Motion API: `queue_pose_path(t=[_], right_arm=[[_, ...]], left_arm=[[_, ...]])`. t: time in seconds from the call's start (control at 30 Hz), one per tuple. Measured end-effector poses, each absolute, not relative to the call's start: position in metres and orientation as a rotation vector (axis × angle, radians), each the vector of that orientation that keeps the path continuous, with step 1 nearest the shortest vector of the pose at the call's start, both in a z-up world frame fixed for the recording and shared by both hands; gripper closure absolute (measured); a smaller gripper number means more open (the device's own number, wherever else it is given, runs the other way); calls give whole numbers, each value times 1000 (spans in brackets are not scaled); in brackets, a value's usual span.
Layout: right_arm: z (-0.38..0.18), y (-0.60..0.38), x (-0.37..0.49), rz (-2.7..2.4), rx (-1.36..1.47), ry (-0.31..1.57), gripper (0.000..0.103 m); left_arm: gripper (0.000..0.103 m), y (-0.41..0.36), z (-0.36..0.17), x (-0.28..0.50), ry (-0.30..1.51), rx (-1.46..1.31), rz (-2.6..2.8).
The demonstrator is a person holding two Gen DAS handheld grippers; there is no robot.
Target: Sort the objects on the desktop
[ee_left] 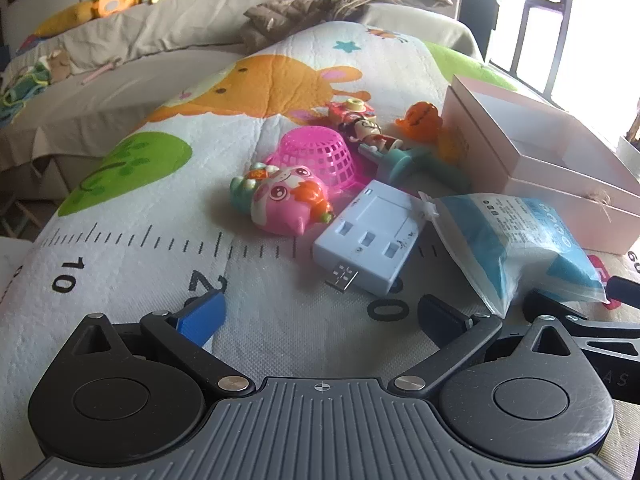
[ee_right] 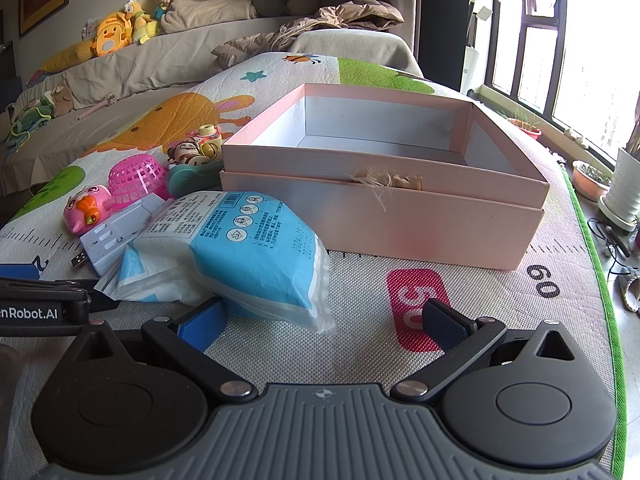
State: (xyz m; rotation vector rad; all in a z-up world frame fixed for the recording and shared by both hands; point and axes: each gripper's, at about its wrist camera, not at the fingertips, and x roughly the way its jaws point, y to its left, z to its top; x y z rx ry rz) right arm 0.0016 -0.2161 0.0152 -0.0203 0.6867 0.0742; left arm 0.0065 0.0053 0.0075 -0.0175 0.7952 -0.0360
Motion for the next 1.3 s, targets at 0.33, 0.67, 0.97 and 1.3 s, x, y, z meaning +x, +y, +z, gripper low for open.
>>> queue_pose_path(t=[0.33,0.67,0.97,1.3], right_arm=[[15,-216,2,74,-21,687,0],[15,-216,2,74,-21,687,0],[16,-219,1,73,-20,688,0],[24,-231,-39,198,-68,792,0]], left_arm=[[0,1,13,15,896,5,-28],[0,-5,10,14,845,-37,74],[0,-4,11,13,829,-42,75],[0,-1,8,7,785,-69,66]])
